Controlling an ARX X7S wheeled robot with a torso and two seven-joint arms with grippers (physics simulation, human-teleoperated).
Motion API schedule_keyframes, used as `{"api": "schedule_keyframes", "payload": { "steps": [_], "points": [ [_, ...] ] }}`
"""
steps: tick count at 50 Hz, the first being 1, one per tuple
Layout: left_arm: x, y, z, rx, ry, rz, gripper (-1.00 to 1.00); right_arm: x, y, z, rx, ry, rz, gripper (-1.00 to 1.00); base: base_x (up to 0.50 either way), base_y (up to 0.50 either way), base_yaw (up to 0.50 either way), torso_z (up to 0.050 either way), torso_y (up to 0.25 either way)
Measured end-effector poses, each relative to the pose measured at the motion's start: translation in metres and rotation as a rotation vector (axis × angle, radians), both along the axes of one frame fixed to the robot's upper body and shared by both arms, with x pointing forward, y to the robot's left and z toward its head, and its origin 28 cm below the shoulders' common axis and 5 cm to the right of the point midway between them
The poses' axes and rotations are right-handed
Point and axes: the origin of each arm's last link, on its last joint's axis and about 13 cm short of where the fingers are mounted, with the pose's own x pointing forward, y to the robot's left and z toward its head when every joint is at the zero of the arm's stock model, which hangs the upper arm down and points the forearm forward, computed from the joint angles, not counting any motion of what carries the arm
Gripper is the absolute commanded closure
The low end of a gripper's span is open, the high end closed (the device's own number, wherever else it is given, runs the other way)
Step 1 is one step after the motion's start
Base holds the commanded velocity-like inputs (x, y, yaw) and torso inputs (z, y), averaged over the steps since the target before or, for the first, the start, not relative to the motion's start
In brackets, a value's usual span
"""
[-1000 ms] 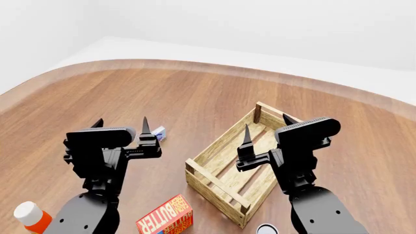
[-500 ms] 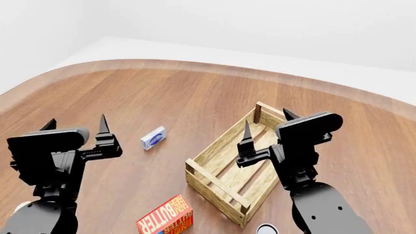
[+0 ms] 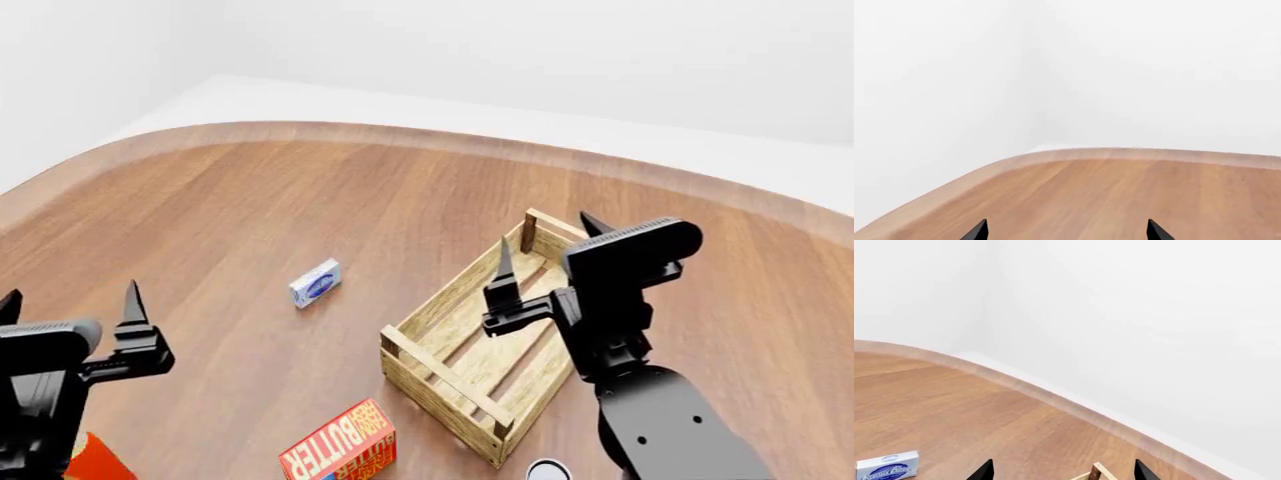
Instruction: Pick up the ketchup, and put it in the wooden tray.
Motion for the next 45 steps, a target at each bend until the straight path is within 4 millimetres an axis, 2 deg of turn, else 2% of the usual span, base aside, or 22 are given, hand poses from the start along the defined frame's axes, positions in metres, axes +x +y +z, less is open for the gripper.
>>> {"api": "schedule_keyframes", "payload": {
  "steps": [23,45],
  "points": [
    [-0.030,0.023,-0.017,0.017,0.040,0.040,-1.00,-0.003,0.008,-0.002,-0.016,0.007,0.017,-1.00,0.00,0.00,0.00,0.000,0.000],
    [-0.038,0.031,-0.041,-0.023,0.103,0.060,-1.00,-0.007,0.016,0.000,-0.039,0.017,0.027,-1.00,0.00,0.00,0.00,0.000,0.000]
  ]
}}
